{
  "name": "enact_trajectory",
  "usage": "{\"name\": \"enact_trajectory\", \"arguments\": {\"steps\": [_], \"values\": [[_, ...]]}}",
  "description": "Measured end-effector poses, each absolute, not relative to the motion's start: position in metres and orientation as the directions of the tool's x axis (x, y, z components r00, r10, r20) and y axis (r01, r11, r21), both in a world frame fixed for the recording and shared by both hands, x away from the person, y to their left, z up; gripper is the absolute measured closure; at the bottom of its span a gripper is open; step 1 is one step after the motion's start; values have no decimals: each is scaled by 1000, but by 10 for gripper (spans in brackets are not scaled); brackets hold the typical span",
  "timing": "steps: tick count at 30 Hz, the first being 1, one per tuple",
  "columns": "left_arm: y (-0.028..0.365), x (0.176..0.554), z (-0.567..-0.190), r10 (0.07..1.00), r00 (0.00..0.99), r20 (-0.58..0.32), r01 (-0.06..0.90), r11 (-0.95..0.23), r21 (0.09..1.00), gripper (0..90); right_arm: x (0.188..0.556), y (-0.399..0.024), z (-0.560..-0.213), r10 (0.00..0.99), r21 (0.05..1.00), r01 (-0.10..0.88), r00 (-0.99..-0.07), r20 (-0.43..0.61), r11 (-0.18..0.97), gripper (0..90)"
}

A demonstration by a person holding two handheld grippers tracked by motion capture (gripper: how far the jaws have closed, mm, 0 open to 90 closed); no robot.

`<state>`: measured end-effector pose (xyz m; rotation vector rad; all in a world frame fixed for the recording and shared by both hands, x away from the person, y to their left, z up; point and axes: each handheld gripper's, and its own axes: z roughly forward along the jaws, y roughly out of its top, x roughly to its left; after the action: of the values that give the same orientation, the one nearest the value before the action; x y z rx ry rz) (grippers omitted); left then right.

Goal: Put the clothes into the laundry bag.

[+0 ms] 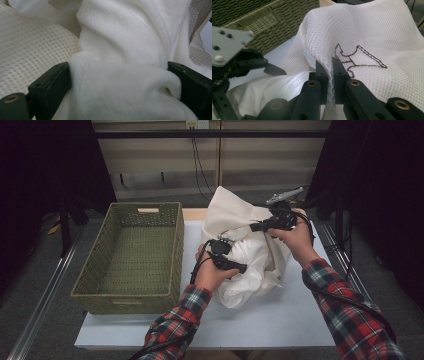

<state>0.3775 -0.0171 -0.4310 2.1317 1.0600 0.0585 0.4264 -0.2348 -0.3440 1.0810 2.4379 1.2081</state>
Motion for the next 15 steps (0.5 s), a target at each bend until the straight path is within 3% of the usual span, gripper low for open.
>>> {"name": "enact_trajectory", "arguments": {"steps": [2,5,8,15], "values": [[-18,378,-438,691,651,-313,695,-377,612,143,426,-236,-344,697,757,522,-706,127,392,868],[-18,377,-444,668,624,-406,742,-344,575,390,425,-237,-344,702,753,528,-701,126,392,868],[-19,377,-440,671,611,-421,758,-342,556,610,426,-237,-344,699,754,526,-704,125,395,868],[-19,376,-426,674,621,-400,740,-335,583,705,425,-235,-345,700,750,531,-702,129,394,869]]}}
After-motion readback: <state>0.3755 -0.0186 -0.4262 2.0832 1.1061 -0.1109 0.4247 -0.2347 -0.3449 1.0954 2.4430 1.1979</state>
